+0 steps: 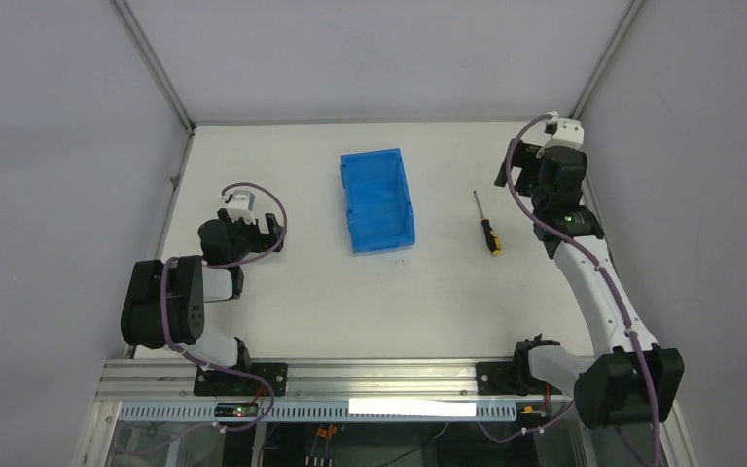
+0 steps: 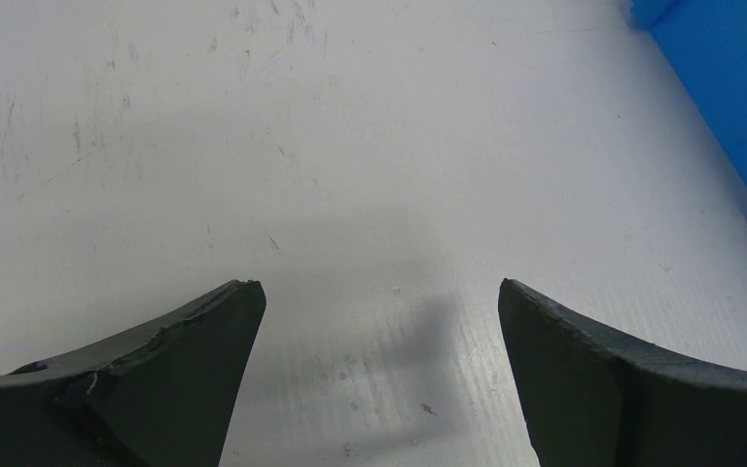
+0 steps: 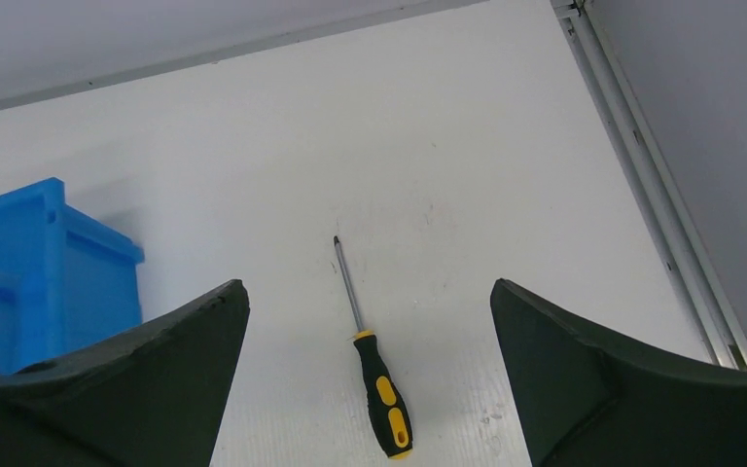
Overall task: Put the screwdriver in the bin
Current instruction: Pick up the screwdriver from the center of the board.
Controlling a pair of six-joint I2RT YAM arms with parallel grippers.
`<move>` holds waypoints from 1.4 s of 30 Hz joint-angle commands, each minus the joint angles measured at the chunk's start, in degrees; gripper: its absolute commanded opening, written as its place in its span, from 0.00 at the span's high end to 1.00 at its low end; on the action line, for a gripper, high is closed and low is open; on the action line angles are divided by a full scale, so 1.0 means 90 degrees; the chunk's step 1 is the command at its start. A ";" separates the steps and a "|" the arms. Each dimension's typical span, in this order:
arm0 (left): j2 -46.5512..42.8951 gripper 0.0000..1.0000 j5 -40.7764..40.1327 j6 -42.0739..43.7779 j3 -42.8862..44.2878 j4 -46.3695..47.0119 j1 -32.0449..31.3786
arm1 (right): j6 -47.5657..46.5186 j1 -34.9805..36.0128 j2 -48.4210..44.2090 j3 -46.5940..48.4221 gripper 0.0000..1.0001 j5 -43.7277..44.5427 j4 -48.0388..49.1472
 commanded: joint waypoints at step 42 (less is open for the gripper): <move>-0.0050 0.01 0.0126 0.0081 0.0027 0.0177 0.0084 | 0.0166 -0.0025 0.1850 0.2508 0.01 -0.0731 -0.3664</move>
